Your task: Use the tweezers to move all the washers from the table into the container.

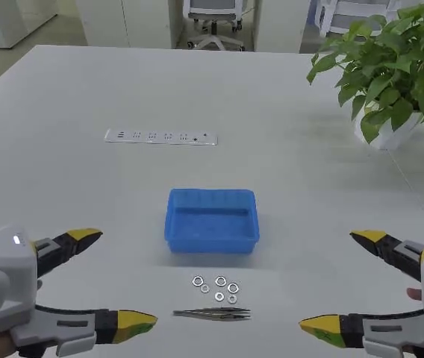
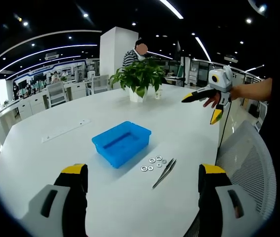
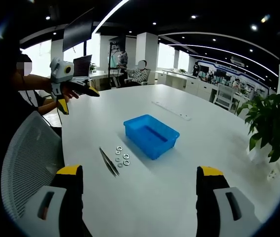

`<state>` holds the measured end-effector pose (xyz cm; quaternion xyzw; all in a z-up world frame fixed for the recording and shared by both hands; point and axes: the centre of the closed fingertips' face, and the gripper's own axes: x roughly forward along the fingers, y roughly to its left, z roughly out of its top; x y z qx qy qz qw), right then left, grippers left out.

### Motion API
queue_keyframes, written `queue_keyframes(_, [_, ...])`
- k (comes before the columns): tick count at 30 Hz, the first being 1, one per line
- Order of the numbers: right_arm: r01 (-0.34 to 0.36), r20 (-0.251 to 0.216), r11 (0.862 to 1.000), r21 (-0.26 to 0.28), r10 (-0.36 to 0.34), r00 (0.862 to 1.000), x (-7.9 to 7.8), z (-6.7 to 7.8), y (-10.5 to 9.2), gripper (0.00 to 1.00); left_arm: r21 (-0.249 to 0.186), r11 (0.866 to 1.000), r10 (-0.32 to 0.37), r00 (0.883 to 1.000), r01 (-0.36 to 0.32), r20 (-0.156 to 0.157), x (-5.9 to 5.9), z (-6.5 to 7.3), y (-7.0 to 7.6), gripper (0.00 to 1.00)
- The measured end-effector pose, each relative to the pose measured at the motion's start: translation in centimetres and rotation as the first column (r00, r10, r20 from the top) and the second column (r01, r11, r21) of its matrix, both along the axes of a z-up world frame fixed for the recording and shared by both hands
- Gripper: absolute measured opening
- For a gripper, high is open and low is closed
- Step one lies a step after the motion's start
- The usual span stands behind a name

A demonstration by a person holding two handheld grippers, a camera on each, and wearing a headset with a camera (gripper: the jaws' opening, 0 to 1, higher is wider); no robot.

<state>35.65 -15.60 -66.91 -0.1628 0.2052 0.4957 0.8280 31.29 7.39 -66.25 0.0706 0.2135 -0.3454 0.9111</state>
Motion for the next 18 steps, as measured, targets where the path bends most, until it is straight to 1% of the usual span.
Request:
queue_keyframes(4, [-0.005, 0.005, 1.0, -0.007, 0.005, 1.0, 0.09, 0.06, 0.08, 0.96, 0.001, 1.0, -0.003, 1.0, 0.003, 0.004, 0.02, 0.1, -0.01, 0.99])
queue_keyframes(9, [-0.002, 0.013, 1.0, -0.002, 0.002, 1.0, 0.21, 0.28, 0.22, 0.95, 0.007, 1.0, -0.014, 1.0, 0.014, 0.001, -0.1, 0.03, -0.07, 0.99])
queue_keyframes(18, [-0.006, 0.014, 1.0, -0.011, 0.006, 1.0, 0.09, 0.1, 0.08, 0.93, 0.011, 1.0, -0.024, 1.0, 0.024, 0.004, 0.12, 0.09, -0.16, 0.99])
